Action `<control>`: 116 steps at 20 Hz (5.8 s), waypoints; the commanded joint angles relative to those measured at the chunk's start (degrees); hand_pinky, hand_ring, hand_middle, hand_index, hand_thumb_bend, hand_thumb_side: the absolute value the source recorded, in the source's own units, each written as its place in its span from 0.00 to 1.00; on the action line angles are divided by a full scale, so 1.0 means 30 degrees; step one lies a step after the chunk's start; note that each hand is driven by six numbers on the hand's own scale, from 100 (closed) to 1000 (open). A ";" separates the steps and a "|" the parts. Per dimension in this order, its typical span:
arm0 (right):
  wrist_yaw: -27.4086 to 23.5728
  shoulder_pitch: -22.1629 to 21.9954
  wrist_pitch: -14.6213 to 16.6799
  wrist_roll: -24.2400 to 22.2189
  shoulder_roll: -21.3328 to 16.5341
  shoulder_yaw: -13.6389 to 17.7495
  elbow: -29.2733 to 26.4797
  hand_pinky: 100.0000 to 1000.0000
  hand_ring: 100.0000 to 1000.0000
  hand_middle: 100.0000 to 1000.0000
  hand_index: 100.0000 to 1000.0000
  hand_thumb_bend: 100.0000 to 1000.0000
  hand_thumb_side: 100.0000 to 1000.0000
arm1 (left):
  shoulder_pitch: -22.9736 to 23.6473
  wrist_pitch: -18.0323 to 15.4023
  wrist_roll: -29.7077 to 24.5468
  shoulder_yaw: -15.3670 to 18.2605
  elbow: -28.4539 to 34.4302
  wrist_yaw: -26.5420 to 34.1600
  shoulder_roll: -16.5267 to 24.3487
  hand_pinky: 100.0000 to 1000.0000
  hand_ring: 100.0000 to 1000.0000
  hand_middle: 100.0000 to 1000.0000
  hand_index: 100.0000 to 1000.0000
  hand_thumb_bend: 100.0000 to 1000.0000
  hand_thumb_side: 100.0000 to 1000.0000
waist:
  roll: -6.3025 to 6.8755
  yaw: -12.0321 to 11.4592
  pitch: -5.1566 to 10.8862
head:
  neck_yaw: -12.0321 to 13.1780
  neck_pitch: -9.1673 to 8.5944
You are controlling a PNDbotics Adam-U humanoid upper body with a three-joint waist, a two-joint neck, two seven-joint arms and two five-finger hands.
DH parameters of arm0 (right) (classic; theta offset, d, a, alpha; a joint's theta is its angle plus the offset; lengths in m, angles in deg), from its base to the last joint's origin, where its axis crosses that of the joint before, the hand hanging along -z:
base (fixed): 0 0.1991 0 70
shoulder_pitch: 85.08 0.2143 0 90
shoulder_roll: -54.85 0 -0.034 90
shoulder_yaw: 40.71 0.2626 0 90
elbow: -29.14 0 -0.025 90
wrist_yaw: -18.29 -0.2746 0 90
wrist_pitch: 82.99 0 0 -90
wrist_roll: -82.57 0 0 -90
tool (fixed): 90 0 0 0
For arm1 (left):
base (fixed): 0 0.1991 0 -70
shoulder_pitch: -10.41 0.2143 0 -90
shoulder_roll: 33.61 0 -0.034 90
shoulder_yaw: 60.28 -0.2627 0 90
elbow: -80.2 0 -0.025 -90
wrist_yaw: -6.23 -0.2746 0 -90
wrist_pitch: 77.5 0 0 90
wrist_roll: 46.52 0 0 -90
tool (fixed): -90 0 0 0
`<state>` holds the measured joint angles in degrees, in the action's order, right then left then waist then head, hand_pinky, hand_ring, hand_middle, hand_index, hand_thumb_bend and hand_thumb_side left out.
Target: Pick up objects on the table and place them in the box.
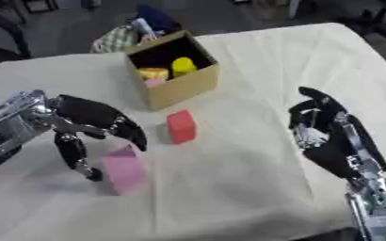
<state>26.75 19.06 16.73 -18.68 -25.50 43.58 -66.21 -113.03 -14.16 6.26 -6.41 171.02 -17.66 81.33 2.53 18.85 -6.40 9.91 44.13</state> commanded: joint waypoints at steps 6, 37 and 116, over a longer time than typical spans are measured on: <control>-0.0042 0.0293 0.0041 -0.0058 -0.0101 0.0056 -0.0194 0.50 0.48 0.57 0.89 0.00 0.36 | 0.0195 -0.4680 -0.3920 0.0556 -0.0426 -0.0320 0.0007 0.70 0.71 0.64 0.77 0.48 0.00 | 0.0109 0.0044 -0.0015 | -0.0052 -0.0005; -0.0155 0.0285 0.0066 -0.0365 0.0198 -0.0201 -0.0011 0.51 0.48 0.57 0.89 0.00 0.36 | -0.9418 0.6762 0.9398 1.0889 -1.4686 -1.3260 -0.8198 0.61 0.50 0.41 0.61 0.33 0.00 | -0.0299 0.0715 0.0095 | 0.0480 -0.0005; -0.0043 0.0313 0.0103 -0.0199 0.0274 0.0097 -0.0019 0.51 0.47 0.56 0.88 0.00 0.37 | -0.8095 -0.0053 -0.1221 0.7068 -0.8799 -0.5808 -0.5766 0.70 0.54 0.49 0.59 0.31 0.00 | -0.0356 0.0393 0.0294 | 0.0242 -0.0005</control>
<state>26.52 19.50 17.02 -19.43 -24.03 43.60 -65.55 -135.67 -12.14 4.58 12.26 142.82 -34.30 61.78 2.44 19.99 -6.37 10.86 44.28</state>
